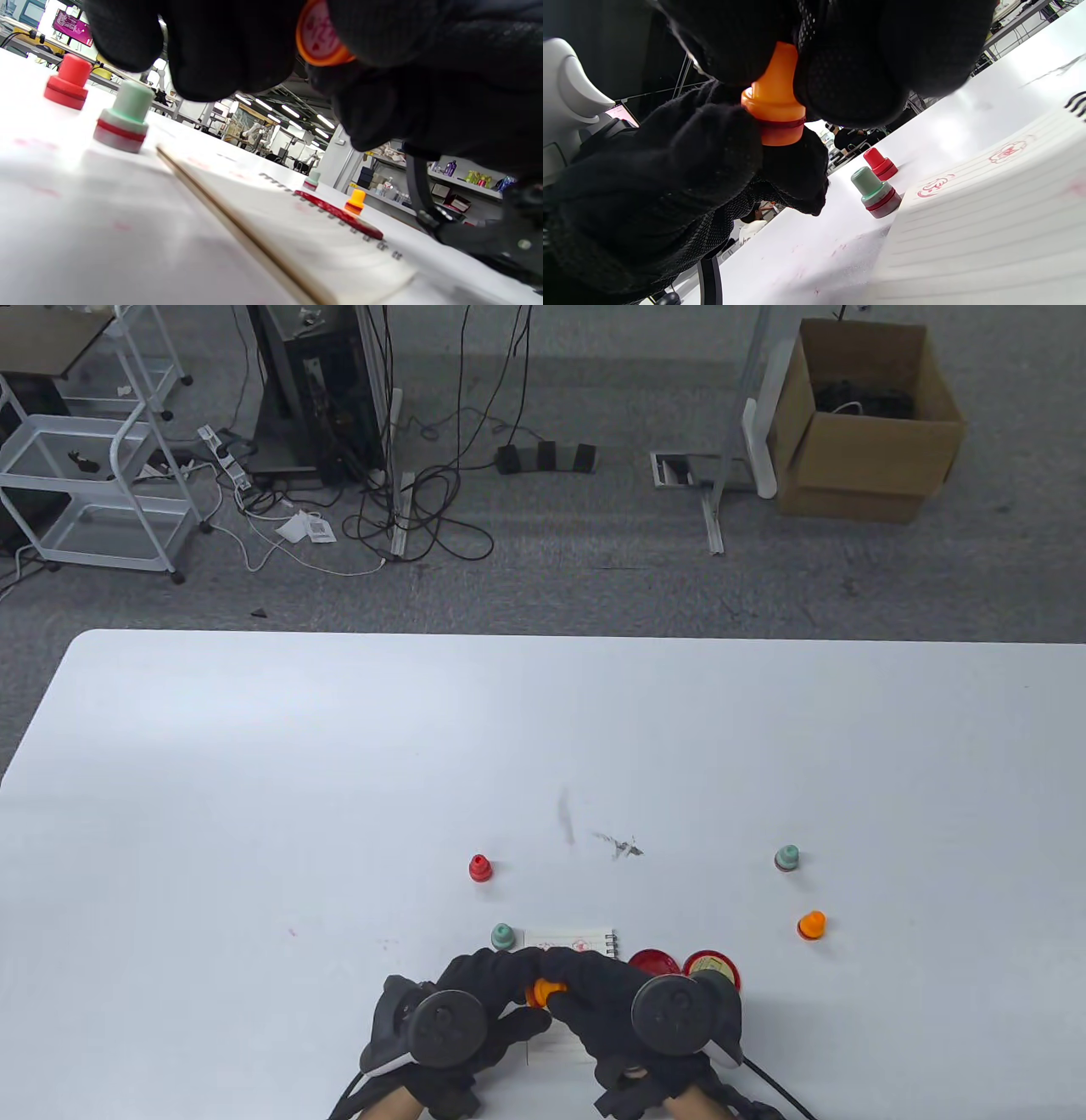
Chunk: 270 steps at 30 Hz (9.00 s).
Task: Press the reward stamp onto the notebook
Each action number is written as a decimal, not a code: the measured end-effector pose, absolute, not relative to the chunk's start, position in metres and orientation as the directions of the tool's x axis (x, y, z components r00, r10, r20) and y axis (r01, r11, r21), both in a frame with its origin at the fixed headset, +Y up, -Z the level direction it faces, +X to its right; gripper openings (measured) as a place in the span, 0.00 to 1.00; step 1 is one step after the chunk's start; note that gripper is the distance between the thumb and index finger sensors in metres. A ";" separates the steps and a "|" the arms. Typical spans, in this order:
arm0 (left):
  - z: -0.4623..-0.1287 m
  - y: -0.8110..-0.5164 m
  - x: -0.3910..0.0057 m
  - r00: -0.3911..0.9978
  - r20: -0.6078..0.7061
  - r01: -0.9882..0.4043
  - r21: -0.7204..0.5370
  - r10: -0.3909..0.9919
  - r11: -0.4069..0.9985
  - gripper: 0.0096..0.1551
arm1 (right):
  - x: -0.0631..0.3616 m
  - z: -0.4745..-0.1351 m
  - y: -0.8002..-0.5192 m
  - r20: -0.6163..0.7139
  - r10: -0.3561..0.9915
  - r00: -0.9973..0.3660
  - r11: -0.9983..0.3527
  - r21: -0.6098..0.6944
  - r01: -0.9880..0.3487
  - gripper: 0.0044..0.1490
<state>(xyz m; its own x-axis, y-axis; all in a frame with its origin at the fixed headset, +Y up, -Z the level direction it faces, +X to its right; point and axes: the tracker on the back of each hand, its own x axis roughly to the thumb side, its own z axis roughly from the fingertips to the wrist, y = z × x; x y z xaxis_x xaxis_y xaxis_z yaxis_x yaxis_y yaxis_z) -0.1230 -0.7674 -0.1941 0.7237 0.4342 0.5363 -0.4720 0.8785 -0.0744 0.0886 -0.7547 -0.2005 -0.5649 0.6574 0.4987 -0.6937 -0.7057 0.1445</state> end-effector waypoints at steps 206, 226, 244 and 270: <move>-0.205 -0.751 -0.183 0.933 0.345 -0.125 0.051 0.100 0.991 0.35 | 0.008 -0.247 -0.762 0.556 0.077 -0.828 -0.979 0.198 0.042 0.30; -0.203 -0.748 -0.186 0.937 0.335 -0.125 0.063 0.097 0.990 0.35 | -0.006 -0.277 -0.759 0.483 0.113 -0.868 -0.879 0.455 0.139 0.30; -0.203 -0.748 -0.185 0.938 0.336 -0.115 0.058 0.089 0.992 0.35 | -0.016 -0.279 -0.758 0.465 0.038 -0.884 -0.854 0.475 0.213 0.30; -0.202 -0.749 -0.178 0.925 0.367 -0.115 0.035 0.095 0.993 0.35 | 0.062 -0.251 -0.724 0.415 0.217 -0.884 -0.972 0.176 -0.156 0.31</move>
